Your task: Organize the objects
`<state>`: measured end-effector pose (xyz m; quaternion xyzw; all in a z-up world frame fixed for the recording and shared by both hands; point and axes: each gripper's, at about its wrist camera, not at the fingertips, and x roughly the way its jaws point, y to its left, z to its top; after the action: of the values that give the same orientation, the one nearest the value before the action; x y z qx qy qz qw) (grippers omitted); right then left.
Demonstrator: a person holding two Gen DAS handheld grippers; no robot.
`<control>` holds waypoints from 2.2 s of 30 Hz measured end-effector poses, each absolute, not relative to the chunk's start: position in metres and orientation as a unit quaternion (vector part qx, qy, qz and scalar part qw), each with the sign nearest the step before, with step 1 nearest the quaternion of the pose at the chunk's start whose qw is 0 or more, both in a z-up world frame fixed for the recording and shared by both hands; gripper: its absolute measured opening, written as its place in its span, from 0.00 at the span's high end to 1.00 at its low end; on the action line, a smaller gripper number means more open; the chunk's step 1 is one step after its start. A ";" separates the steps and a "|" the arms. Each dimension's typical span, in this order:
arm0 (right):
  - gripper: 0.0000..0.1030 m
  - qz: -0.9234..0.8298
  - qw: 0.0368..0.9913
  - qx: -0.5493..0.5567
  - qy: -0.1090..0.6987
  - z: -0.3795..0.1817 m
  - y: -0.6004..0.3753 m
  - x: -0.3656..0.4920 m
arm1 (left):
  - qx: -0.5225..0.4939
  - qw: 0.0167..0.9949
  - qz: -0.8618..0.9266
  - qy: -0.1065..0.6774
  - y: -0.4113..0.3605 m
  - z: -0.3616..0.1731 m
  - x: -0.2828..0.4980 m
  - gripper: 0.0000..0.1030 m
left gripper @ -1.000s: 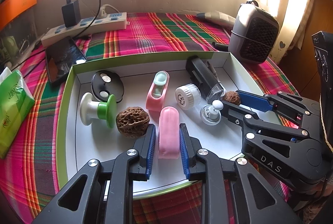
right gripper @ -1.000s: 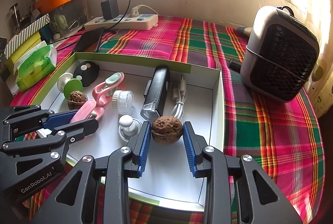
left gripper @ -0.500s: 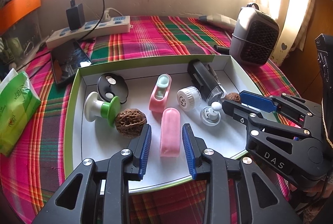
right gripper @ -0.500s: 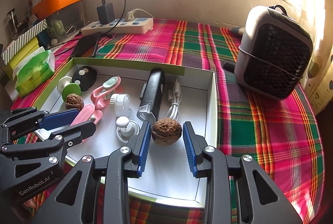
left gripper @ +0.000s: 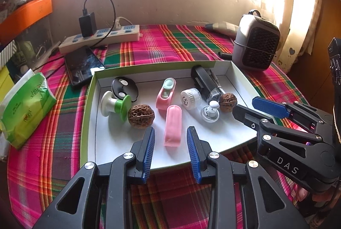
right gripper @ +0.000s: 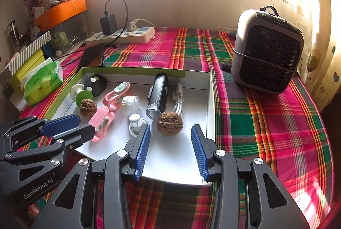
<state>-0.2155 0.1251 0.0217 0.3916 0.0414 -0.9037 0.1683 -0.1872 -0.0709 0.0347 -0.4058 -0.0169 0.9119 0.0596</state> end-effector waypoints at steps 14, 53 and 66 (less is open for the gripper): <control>0.60 -0.907 0.174 0.382 0.031 0.033 0.123 -0.172 | -0.389 0.028 0.921 -0.021 -0.072 0.046 -0.143 0.71; 0.52 -0.890 0.141 0.430 0.054 -0.004 0.127 -0.100 | -0.424 -0.013 0.905 -0.013 -0.065 0.007 -0.072 0.71; 0.43 -0.892 0.131 0.428 0.063 -0.006 0.127 -0.092 | -0.421 -0.026 0.906 -0.014 -0.062 0.006 -0.065 0.71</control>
<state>-0.0923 0.1269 -0.0059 0.4277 0.0626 -0.8923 0.1306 -0.0648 -0.0623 0.0059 -0.4215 -0.0144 0.9063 -0.0258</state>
